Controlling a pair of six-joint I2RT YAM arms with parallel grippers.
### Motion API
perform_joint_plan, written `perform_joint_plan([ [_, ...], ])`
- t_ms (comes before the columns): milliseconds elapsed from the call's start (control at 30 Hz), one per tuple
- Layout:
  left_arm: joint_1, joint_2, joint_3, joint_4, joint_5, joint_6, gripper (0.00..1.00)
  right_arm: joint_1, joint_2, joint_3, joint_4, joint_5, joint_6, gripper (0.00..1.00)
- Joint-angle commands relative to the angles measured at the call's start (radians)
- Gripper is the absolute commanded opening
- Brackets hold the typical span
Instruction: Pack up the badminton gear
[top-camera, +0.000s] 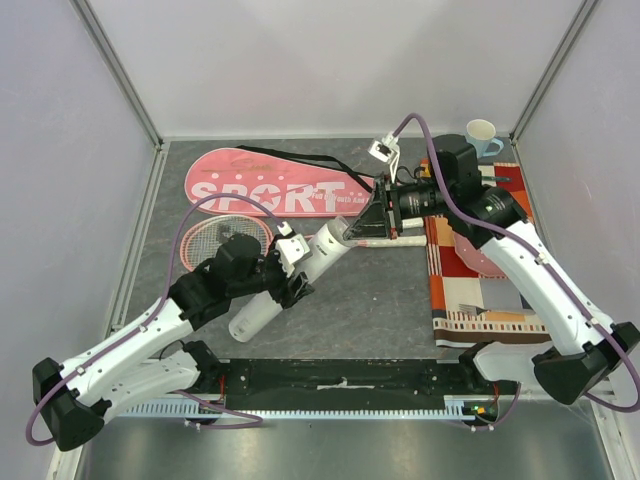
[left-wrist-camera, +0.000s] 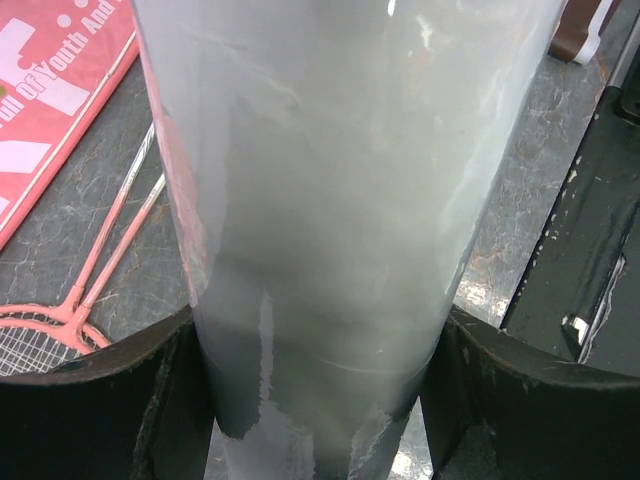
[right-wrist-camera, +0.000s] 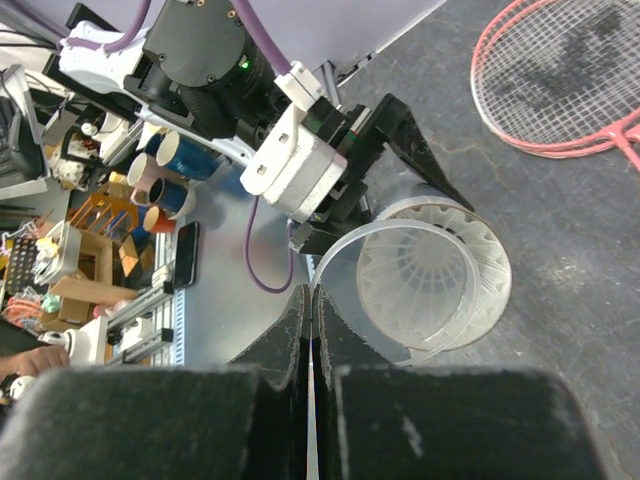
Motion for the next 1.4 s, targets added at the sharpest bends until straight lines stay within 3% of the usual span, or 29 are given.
perform_joint_plan([
  [0,0.000,-0.012,0.025,0.053,0.042,0.029,0.15,0.021,0.010,0.051,-0.002,-0.046,0.004,0.00],
  [967,-0.002,-0.027,0.017,0.059,0.071,0.057,0.16,0.033,0.105,0.113,-0.059,-0.002,0.052,0.00],
  [1367,-0.005,-0.015,0.020,0.055,0.043,0.072,0.16,0.038,0.087,0.123,-0.140,0.051,0.001,0.00],
])
